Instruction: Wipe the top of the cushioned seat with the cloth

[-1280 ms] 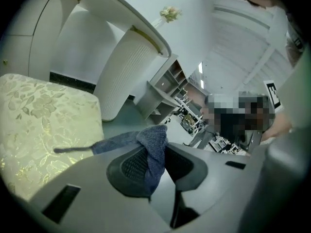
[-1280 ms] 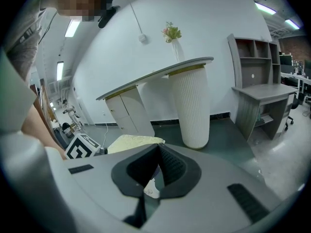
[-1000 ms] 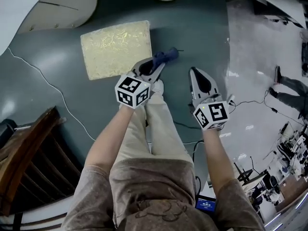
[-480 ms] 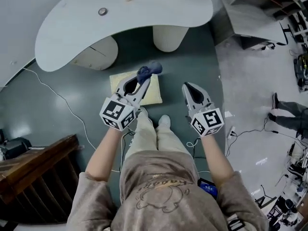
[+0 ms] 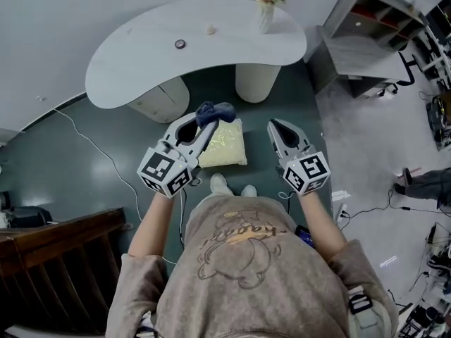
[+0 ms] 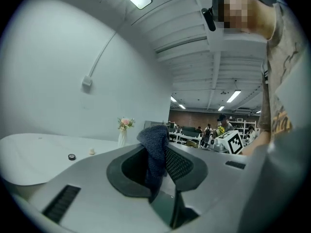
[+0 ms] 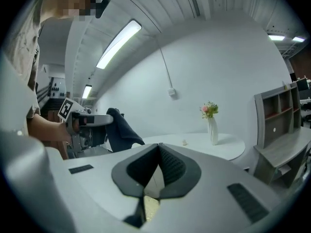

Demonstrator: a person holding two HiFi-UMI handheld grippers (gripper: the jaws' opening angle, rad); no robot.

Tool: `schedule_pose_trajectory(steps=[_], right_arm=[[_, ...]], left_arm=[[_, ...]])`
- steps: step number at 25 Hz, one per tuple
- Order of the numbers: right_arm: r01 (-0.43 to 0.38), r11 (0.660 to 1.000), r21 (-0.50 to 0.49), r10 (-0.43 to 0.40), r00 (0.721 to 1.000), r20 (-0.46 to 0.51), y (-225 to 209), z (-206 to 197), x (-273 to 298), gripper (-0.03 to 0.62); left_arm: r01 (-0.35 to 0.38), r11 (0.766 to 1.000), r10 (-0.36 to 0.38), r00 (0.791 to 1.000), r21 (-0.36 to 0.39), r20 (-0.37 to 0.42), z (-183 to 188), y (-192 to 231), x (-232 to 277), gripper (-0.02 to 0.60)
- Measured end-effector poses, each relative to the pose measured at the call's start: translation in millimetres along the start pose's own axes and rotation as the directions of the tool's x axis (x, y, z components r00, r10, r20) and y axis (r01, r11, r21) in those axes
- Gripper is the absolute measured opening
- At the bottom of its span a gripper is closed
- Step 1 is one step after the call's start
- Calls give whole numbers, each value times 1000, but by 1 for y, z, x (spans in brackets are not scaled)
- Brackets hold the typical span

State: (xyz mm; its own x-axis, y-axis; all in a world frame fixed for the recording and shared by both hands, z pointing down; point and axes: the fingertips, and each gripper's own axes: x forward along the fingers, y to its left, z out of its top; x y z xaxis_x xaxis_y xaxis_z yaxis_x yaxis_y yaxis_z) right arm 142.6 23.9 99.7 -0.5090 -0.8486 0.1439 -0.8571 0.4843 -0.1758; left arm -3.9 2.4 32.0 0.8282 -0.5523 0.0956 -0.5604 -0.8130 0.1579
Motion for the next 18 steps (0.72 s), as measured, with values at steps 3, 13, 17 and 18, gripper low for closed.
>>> schedule_pose_trajectory(steps=[3,13,17,18], right_arm=[[-16,1000,-20,16,1000,18,19,10,-3,-5],[-21,1000,1,21,999,30,51,5,-8,-5],[-12,1000,3,12,1000,14,50,-5,-11,-5],[-9,1000,4,9,1000,12,49,-7,-12,-5]], left_arm=[[-11,1000,11,1000,-22,13,2,-4,-21,94],[-118,991,119,993,-69,14,-30,-3,-61,94],[-152,985,153,988,-79,-1,-45,0,-66,94],[-162,983,162,987,-83,-4,-48,1,-67,94]])
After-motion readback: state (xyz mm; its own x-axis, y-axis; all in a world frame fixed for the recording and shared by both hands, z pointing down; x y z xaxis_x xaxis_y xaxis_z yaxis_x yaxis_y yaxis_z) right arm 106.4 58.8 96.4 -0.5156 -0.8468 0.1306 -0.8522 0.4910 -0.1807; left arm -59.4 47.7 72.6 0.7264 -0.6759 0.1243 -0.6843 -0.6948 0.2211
